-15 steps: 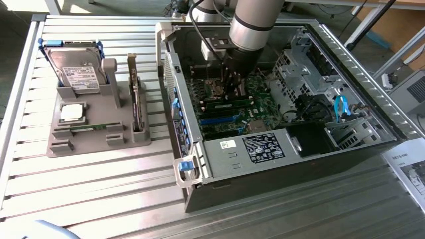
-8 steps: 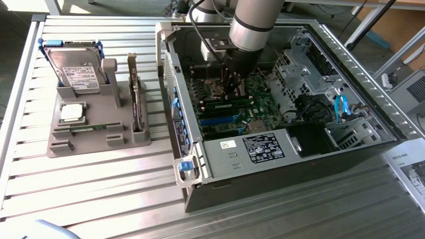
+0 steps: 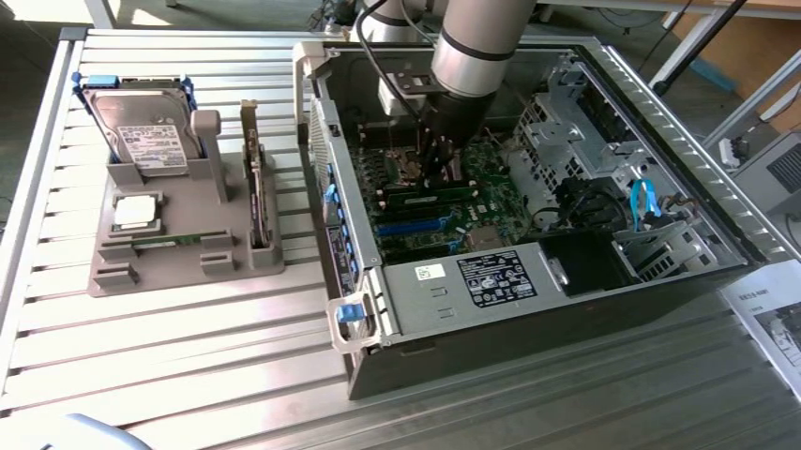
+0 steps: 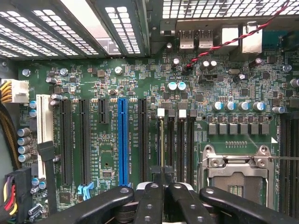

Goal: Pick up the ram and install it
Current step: 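Press down the ram until it locks into place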

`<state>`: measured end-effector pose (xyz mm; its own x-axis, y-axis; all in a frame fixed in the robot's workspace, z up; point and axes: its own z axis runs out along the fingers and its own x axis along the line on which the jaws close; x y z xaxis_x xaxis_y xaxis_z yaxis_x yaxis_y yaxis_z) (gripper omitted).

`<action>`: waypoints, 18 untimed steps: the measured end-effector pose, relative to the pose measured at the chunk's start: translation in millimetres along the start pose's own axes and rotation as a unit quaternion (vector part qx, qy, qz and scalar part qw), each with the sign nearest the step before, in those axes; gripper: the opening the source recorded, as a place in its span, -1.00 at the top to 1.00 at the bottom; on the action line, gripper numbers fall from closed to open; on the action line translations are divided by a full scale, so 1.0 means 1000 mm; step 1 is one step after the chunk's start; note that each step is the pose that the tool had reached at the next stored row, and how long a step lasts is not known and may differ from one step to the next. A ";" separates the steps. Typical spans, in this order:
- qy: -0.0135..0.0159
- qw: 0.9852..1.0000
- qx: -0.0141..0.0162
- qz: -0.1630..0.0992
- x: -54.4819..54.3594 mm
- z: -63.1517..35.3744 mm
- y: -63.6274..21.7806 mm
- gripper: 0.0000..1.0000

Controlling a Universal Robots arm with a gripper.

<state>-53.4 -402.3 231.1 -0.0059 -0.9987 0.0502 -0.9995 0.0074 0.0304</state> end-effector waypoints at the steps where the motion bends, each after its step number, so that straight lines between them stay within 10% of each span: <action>1: 0.000 1.000 0.000 0.000 0.000 0.0000 0.0000 0.80; 18: 0.000 1.000 0.000 0.000 0.001 -0.0180 0.0006 0.80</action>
<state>-53.5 -402.3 249.1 -0.0059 -0.9987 0.0503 -0.9995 0.0075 0.0304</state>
